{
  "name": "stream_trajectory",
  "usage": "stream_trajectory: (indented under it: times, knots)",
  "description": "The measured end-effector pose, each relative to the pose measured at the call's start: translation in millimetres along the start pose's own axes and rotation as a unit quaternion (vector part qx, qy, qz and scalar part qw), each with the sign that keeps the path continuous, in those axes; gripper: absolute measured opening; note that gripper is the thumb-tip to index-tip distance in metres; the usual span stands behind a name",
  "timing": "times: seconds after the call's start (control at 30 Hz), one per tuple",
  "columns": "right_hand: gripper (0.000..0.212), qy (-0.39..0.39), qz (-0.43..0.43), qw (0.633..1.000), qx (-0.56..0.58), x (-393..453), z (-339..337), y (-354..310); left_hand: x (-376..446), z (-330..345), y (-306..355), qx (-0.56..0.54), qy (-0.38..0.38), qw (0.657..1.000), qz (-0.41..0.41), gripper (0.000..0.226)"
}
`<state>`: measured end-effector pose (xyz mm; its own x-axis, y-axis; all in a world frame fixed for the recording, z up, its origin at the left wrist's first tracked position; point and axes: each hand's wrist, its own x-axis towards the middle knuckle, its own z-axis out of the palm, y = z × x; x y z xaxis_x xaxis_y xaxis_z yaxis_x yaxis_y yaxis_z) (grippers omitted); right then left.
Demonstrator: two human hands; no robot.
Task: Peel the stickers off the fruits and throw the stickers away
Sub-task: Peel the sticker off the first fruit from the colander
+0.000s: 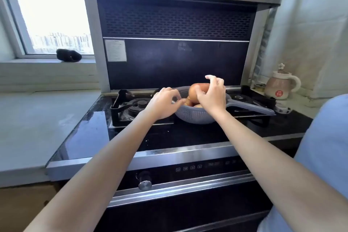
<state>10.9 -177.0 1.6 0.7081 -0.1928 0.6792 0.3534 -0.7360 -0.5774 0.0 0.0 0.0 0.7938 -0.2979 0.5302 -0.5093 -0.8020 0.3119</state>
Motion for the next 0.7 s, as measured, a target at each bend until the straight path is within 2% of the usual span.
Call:
stream_trajectory:
  times: [0.17, 0.33, 0.47, 0.7]
  knots:
    - [0.05, -0.035, 0.089, 0.995, 0.039, 12.0, 3.9, 10.1, 0.6, 9.6, -8.0, -0.076, -0.034, 0.997, -0.002, 0.034]
    - [0.075, -0.124, 0.131, 0.981, 0.068, 20.6, 2.9, 15.8, 4.3, 16.0, -13.8, -0.111, -0.026, 0.993, 0.013, 0.022]
    - [0.073, -0.188, 0.093, 0.977, 0.028, 28.6, -3.9, 25.9, 5.5, 17.0, -15.6, -0.137, -0.023, 0.99, 0.009, 0.021]
    - [0.068, -0.192, 0.083, 0.978, 0.014, 31.3, -4.3, 32.5, 5.4, 14.2, -13.6, -0.146, -0.035, 0.989, 0.003, 0.024]
